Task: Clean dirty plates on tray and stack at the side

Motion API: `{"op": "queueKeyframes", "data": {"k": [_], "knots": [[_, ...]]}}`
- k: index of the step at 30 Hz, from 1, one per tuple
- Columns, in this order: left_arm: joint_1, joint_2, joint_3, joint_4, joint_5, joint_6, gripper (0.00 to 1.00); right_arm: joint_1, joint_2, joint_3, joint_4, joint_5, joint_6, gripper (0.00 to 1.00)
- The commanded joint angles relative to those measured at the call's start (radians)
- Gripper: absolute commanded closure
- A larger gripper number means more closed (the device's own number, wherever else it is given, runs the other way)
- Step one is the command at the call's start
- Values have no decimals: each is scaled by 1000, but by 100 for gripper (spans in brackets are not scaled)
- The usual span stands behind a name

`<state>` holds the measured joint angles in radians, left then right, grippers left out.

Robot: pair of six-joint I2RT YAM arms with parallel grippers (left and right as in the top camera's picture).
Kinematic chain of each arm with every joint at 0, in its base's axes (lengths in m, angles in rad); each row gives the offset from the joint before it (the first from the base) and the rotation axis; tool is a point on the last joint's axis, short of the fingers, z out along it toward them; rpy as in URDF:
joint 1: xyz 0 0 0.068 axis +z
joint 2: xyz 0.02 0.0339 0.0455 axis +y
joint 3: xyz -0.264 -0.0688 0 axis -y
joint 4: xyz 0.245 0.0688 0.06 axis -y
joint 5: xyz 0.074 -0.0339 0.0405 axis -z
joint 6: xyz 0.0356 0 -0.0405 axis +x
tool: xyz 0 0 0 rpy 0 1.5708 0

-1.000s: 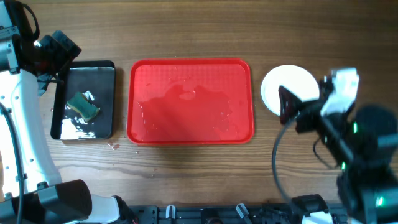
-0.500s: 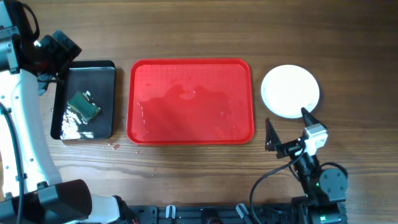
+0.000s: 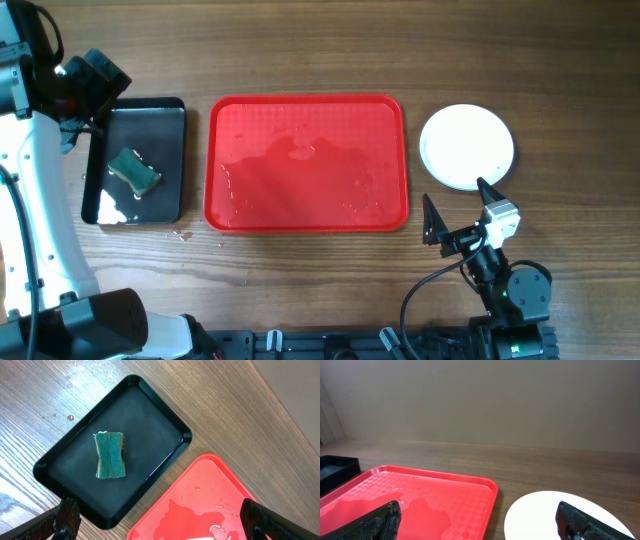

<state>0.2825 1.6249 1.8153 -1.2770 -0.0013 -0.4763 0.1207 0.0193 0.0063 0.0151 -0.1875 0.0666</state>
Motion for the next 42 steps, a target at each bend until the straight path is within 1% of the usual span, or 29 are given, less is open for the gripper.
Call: {"op": "queueKeyframes", "data": {"k": [1,10,11,15,17,18,20,22,23,25,27,31,33,34,36,38,42], "knots": [[-1,6,3,1,5,-3,0,-4,-16,-1,2,-20,14,0],[-1,6,3,1,3,-2,0,-4,-16,-1,1,-20,15,0],[0,3,3,0,-21,2,0,-4,-16,-1,2,-20,14,0],[-6,-72,-4,14,-48,0,0,-4,-16,-1,1,-20,14,0],[-28,-142,-56,65,-41,1,0,-4,-16,-1,1,-20,15,0],[-47,-183,-101,112,-41,1,0,-4,-16,-1,2,-20,15,0],[-97,-294,-241,264,-41,9,0,-4,-16,-1,1,-20,15,0],[-151,-426,-423,434,-27,53,0,-4,-16,-1,1,-20,15,0],[-174,-513,-545,524,1,89,0,-4,-16,-1,2,-20,15,0],[-191,-611,-679,617,40,123,0,-4,-16,-1,1,-20,14,0],[-213,-766,-892,764,81,164,0,-4,-16,-1,1,-20,15,0],[-238,-1043,-1259,1006,125,243,0,-4,-15,-1,1,-20,14,1],[-249,-1131,-1373,1076,125,262,0,-4,-14,-1,1,-20,14,0],[-264,-1212,-1471,1138,123,275,0,-4,-15,-1,1,-20,15,0],[-283,-1316,-1582,1210,124,321,0,-4,-15,-1,1,-20,14,0],[-298,-1401,-1656,1249,124,363,0,-4,-15,-1,2,-20,15,0],[-313,-1520,-1743,1251,123,430,0,-4,-15,-1,1,-20,14,0]]}}
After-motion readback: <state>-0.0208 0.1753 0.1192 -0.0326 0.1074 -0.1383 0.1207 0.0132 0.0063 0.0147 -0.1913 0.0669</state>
